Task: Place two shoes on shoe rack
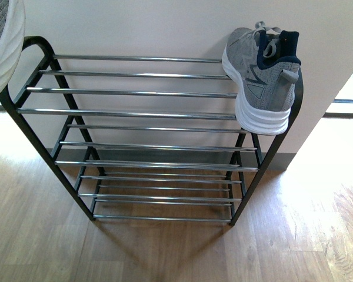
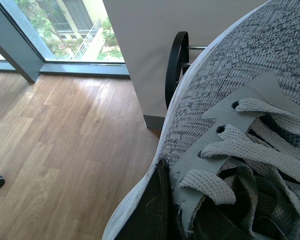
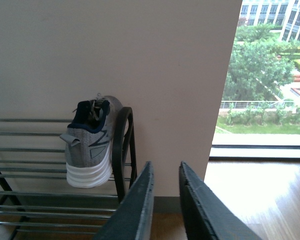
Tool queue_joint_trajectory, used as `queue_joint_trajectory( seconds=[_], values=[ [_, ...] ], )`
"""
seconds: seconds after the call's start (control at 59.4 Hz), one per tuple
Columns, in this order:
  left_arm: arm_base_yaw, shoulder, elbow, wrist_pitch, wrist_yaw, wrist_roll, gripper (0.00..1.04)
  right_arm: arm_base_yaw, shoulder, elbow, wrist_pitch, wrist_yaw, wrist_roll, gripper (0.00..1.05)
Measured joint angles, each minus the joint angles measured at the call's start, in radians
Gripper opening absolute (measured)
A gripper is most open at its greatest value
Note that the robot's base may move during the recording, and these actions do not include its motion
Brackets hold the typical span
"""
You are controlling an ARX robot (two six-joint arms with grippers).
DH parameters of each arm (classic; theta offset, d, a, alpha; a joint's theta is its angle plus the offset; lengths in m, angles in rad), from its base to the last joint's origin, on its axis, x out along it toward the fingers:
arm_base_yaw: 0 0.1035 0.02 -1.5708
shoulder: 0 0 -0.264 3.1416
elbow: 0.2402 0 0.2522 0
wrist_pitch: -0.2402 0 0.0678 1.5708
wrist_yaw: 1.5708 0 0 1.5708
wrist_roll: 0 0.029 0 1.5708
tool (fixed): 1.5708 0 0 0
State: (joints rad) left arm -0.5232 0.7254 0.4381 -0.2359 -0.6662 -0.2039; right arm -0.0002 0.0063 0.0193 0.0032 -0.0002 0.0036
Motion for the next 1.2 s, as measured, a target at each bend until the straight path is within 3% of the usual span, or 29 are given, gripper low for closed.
queue_joint_trajectory(
  seconds=[0.472, 0.539, 0.64, 0.775, 0.892, 1.095, 1.196],
  values=[
    [0.001, 0.0, 0.0, 0.0, -0.011, 0.0, 0.01, 0.0, -0.001, 0.0, 0.0, -0.003, 0.0, 0.97],
    [0.001, 0.0, 0.0, 0.0, -0.01, 0.0, 0.01, 0.0, -0.001, 0.0, 0.0, -0.003, 0.0, 0.95],
    [-0.028, 0.071, 0.03, 0.069, -0.072, -0.202, 0.01, 0.0, -0.002, 0.0, -0.002, 0.004, 0.0, 0.96],
    [0.002, 0.28, 0.191, 0.173, 0.011, -0.453, 0.01, 0.0, -0.002, 0.0, -0.002, 0.003, 0.0, 0.96],
    [0.016, 0.505, 0.395, 0.217, 0.101, -0.572, 0.01, 0.0, -0.002, 0.0, -0.002, 0.003, 0.0, 0.96],
    [0.026, 0.931, 0.72, 0.147, 0.272, -0.779, 0.01, 0.0, -0.002, 0.0, -0.002, 0.003, 0.0, 0.96],
    [0.026, 1.067, 0.822, 0.092, 0.302, -0.824, 0.01, 0.0, -0.002, 0.0, -0.002, 0.003, 0.0, 0.96]
  ],
)
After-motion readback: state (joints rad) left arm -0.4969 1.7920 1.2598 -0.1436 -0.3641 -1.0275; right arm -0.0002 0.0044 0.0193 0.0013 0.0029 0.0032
